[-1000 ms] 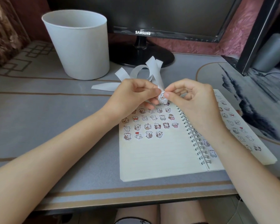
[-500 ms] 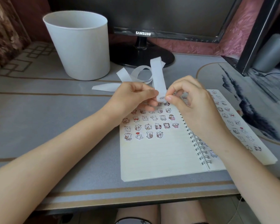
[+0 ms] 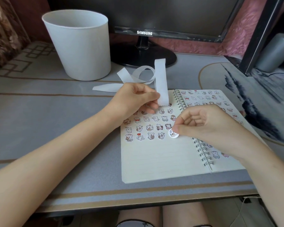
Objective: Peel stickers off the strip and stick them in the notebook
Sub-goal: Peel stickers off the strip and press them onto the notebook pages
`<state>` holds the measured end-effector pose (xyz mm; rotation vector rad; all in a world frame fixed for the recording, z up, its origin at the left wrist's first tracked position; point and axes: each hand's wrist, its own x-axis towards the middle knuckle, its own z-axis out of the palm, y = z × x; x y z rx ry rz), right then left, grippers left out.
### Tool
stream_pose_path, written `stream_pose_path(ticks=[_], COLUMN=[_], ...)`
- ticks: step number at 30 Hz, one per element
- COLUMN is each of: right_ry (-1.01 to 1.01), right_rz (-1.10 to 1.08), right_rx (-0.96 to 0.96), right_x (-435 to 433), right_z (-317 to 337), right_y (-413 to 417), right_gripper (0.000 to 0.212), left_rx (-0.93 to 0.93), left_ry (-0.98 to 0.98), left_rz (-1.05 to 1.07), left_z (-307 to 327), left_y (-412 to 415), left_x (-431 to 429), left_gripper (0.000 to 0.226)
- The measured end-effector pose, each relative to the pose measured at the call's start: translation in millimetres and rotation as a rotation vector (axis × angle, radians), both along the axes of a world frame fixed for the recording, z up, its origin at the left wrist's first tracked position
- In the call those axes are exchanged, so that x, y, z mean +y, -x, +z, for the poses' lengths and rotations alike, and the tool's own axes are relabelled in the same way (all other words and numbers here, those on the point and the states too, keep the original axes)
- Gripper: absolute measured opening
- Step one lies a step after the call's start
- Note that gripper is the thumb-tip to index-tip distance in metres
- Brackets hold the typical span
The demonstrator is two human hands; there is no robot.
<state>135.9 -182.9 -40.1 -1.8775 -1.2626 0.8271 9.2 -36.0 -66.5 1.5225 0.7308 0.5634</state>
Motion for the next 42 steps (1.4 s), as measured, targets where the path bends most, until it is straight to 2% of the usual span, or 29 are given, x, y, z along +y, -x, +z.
stream_pose_path(ticks=[28, 42], right_ry=[-0.011, -0.024], right_rz=[-0.027, -0.034], right_rx=[-0.149, -0.284], right_x=[3, 0], right_z=[-12, -15], right_y=[5, 7], right_gripper=[0.006, 0.007], left_rx=[0.002, 0.002], left_ry=[0.005, 0.015], left_rz=[-0.008, 0.000], left_z=[2, 2], left_y=[0, 0], left_x=[-2, -3], left_gripper=[0.009, 0.008])
